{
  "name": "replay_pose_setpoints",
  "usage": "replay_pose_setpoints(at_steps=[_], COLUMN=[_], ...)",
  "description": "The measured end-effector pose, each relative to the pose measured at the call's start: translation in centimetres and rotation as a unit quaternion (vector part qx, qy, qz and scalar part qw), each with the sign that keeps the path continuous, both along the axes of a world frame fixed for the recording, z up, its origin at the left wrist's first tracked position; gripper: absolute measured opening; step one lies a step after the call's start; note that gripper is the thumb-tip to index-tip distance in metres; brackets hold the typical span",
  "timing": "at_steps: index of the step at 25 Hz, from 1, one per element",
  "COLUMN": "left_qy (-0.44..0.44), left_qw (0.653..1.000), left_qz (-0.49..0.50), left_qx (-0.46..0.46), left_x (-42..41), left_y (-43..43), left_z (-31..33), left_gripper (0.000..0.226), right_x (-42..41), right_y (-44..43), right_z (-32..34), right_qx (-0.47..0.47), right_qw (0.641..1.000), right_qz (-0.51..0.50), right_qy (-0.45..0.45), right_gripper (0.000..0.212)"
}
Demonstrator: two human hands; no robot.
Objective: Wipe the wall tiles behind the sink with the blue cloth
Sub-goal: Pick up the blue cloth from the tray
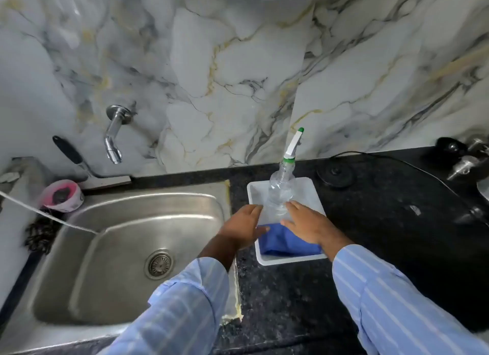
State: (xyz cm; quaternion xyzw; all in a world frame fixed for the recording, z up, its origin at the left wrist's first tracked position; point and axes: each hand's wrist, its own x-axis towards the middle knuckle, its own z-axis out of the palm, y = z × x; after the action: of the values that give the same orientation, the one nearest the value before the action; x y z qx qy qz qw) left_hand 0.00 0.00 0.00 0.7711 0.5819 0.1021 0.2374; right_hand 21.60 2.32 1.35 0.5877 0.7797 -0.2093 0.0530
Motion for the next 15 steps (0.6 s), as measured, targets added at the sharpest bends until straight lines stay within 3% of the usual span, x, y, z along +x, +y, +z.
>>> replay_pose_setpoints(at_steps=[5, 8, 10, 12, 15], left_qy=[0.201, 0.268, 0.285, 0.285, 0.206], left_qw=[0.977, 0.959, 0.954, 0.954, 0.977], left_qz=[-0.067, -0.065, -0.059, -0.055, -0.035], left_qx=[0.038, 0.067, 0.076, 0.079, 0.026], left_x=[4.5, 5.9, 6.5, 6.8, 6.9], left_y=[1.6, 2.4, 2.8, 3.0, 3.3], left_z=[-7.1, -9.3, -9.9, -9.5, -7.9], left_gripper=[0.041, 0.051, 0.055, 0.043, 0.025], right_x=[3.5, 4.2, 4.6, 4.6, 4.4], right_y=[1.0, 1.6, 2.1, 2.3, 2.5], right_z=[-7.3, -9.6, -10.4, -10.1, -8.8], right_qx=[-0.041, -0.002, 0.015, 0.006, -0.014], right_qw=[0.997, 0.996, 0.994, 0.994, 0.993], right_qz=[-0.036, -0.022, -0.014, -0.023, -0.025], right_qy=[-0.060, -0.087, -0.111, -0.108, -0.112], right_gripper=[0.046, 0.035, 0.033, 0.034, 0.032])
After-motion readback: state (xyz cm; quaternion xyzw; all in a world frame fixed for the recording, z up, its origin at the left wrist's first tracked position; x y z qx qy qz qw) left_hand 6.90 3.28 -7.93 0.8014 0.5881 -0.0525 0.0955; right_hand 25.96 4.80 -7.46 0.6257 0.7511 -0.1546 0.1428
